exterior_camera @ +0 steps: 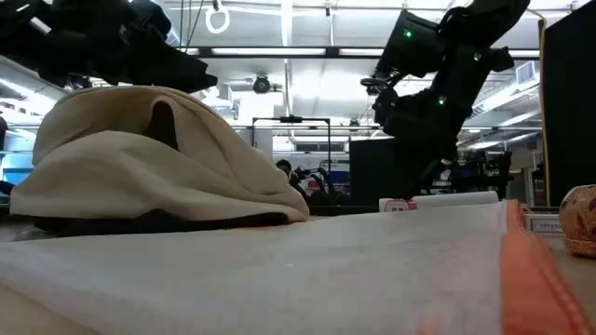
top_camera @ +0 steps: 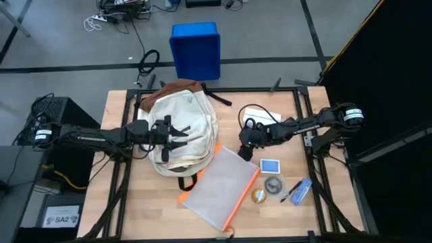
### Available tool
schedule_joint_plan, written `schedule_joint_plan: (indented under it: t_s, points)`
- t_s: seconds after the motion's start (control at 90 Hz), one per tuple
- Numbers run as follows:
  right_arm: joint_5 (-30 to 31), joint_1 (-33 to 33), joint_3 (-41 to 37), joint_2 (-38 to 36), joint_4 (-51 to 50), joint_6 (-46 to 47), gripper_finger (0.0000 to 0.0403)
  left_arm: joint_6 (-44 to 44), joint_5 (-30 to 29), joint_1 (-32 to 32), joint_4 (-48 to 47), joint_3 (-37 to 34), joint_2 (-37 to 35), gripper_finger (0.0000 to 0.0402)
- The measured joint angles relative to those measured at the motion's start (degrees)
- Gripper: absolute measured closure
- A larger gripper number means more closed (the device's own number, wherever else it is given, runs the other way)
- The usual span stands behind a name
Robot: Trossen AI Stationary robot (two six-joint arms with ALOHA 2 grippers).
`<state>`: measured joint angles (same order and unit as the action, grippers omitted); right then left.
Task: Unpack backpack
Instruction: Put the red charger adaptor into the zip bag
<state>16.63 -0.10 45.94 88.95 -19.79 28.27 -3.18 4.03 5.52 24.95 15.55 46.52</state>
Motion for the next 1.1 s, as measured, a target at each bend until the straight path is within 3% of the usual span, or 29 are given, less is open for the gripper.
schedule_joint_plan:
  t_s: [0.5, 0.778, 1.1]
  points:
    - [-0.3, 0.6, -2.1, 2.7, 8.4, -1.5, 0.0145, 0.0, -1.9, 0.0, -0.4, 0.1, 0.3, 0.0266]
    - [-0.3, -0.6, -2.0, 2.8, 7.5, -1.5, 0.0133, 0.1, -2.0, 0.0, -0.6, 0.1, 2.0, 0.0266]
    - [-1.1, -1.2, -2.0, 2.8, 4.6, -3.8, 0.0147, 0.2, -2.1, 0.0, -0.4, 0.1, 3.0, 0.0266]
